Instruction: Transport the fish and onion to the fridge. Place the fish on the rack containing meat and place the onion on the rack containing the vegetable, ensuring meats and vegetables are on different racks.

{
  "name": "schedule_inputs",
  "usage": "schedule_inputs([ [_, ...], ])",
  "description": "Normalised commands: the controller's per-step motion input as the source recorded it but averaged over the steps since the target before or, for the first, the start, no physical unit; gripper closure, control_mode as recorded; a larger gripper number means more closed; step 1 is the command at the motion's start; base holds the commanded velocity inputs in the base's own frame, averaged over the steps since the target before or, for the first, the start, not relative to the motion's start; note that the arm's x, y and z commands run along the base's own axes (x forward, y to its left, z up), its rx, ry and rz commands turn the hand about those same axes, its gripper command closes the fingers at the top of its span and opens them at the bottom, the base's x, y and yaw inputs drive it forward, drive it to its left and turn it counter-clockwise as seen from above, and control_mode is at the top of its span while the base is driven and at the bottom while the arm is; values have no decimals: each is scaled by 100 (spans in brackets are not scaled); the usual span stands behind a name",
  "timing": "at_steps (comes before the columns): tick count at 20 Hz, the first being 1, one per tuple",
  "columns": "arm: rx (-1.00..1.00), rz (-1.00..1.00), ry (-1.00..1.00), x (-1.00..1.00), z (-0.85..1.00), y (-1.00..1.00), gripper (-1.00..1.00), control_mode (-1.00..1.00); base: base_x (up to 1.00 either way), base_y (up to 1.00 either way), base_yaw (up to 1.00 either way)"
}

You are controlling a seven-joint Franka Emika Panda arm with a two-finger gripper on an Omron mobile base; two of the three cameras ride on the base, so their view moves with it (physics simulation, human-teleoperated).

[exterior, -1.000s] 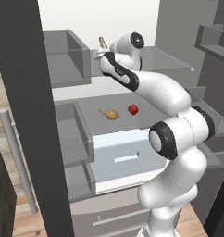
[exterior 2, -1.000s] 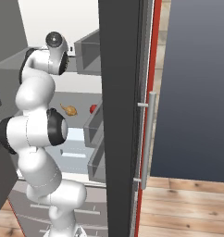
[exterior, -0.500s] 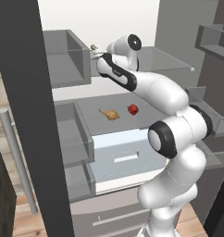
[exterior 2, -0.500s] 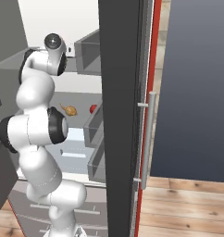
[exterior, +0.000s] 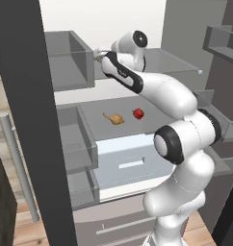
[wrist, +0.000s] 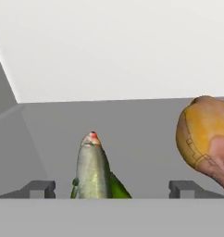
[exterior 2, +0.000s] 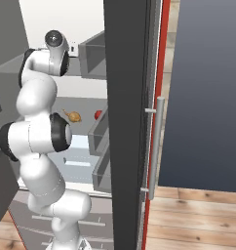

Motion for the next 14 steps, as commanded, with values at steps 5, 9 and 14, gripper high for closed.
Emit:
schedule_inputs([
  [5,0,-1,-2,-68,10,2,-100,-100,0,0,0],
  [9,0,0,-5,-87,-12,-3,-100,-100,0,0,0],
  [14,0,0,-9,-100,-7,-14,-100,-100,0,0,0],
])
